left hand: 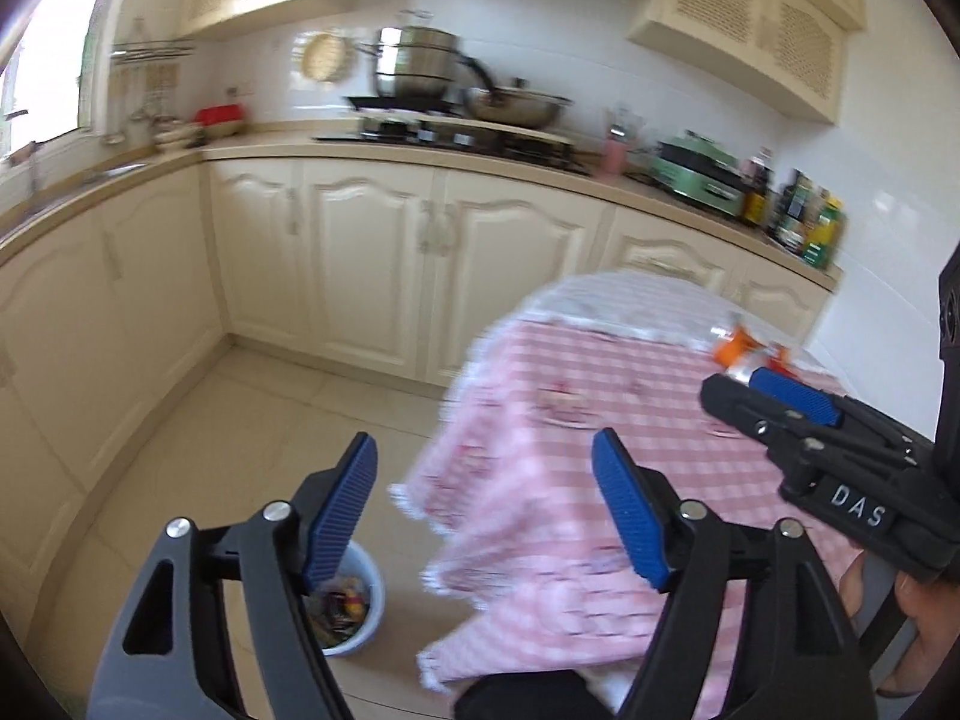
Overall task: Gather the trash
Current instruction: 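Move both open tools back toward the cans on the table, then grasp the red Coca-Cola can with the left tool while the right tool grasps the orange Fanta can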
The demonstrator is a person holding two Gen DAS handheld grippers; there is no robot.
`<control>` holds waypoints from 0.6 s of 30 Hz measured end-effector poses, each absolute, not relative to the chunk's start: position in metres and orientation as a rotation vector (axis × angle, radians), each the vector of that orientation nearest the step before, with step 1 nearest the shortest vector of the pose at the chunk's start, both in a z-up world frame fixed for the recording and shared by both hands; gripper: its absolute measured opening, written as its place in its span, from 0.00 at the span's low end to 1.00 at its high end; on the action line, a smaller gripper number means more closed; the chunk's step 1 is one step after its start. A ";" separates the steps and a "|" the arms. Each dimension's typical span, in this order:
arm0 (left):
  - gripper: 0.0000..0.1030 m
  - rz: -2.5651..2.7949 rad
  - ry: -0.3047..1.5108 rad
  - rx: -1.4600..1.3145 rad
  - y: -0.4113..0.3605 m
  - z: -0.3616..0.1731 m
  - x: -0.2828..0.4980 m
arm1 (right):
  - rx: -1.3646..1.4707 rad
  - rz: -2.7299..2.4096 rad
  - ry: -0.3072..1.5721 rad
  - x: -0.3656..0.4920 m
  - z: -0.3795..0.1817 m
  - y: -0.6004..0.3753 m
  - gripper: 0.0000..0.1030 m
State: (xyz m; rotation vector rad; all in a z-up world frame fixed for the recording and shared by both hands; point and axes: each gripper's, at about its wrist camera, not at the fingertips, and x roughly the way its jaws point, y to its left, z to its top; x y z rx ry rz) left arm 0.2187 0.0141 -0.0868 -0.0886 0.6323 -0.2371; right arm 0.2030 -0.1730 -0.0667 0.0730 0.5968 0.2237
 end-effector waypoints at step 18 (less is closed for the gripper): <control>0.71 -0.568 0.864 -0.136 -0.178 -0.130 0.280 | 0.296 -0.170 0.598 0.174 -0.097 -0.404 0.62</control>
